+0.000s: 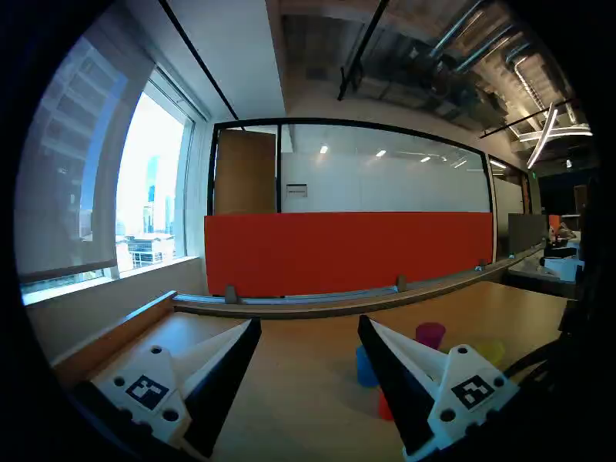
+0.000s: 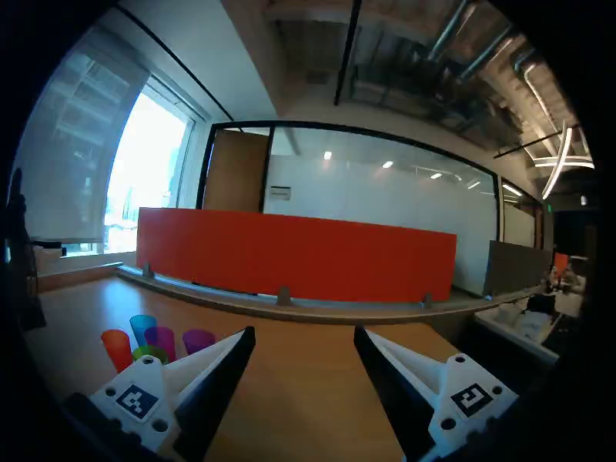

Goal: Pour water

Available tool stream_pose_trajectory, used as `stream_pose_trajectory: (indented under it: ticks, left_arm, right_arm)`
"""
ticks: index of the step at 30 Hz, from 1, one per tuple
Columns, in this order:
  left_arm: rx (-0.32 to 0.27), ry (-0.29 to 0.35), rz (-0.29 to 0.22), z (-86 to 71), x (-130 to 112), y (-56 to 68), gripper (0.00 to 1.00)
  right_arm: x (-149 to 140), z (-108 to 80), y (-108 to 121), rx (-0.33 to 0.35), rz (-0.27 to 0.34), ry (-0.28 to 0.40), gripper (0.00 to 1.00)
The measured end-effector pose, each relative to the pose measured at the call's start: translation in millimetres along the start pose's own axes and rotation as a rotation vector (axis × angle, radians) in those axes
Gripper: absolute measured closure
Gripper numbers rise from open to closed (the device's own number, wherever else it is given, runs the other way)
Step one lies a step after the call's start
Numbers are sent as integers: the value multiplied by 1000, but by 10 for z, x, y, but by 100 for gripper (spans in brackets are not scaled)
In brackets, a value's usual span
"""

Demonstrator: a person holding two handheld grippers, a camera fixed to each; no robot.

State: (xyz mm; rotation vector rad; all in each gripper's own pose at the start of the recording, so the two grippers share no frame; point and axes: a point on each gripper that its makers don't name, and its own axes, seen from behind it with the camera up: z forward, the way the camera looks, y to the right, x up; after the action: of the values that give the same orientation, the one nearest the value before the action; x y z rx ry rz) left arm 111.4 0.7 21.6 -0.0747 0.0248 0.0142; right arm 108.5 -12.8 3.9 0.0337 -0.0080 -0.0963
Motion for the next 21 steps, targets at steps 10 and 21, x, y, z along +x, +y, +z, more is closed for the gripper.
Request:
stream_pose_trajectory:
  ticks: [10, 21]
  left_arm:
    - [-25, -35, 3, 122, 363, -65, 6]
    - [-56, -45, 31, 199, 552, -36, 6]
  right_arm:
    - [516, 128, -30, 22, 51, -10, 0]
    - [636, 179, -25, 35, 48, -17, 0]
